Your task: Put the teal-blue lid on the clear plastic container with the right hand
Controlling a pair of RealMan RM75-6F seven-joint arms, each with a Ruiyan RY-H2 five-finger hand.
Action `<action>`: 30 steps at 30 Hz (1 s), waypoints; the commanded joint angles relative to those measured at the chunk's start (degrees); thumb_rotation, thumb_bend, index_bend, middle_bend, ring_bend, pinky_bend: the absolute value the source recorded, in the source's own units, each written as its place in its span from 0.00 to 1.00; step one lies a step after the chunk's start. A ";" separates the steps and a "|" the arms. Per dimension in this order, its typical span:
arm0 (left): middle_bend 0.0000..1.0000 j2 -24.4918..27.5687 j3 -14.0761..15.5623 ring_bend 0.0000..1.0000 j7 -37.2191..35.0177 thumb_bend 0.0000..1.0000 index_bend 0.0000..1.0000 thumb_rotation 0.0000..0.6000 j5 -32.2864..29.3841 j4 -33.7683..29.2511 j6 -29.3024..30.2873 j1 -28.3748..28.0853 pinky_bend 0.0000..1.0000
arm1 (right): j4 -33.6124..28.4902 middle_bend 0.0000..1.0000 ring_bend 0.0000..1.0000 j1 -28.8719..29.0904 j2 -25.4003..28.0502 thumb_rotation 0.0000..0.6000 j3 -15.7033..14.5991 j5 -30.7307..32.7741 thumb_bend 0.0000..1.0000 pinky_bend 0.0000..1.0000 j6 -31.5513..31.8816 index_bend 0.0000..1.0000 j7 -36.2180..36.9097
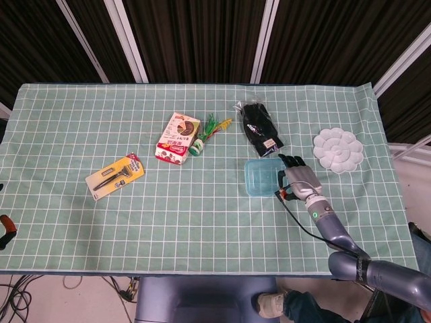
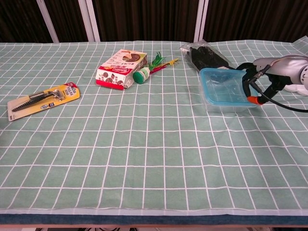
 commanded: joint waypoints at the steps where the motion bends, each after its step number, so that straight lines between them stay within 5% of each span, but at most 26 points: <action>1: 0.00 0.02 -0.01 0.00 -0.01 0.77 0.05 1.00 -0.05 0.00 -0.03 -0.01 0.00 | 0.15 0.02 0.00 -0.03 -0.30 1.00 -0.06 0.08 0.46 0.00 0.13 0.59 -0.09; 30: 0.00 0.14 -0.13 0.00 -0.14 0.77 0.05 1.00 -0.53 0.04 -0.29 -0.11 0.00 | 4.29 0.02 0.00 0.51 -4.09 1.00 -0.36 1.26 0.46 0.00 -1.05 0.60 -0.69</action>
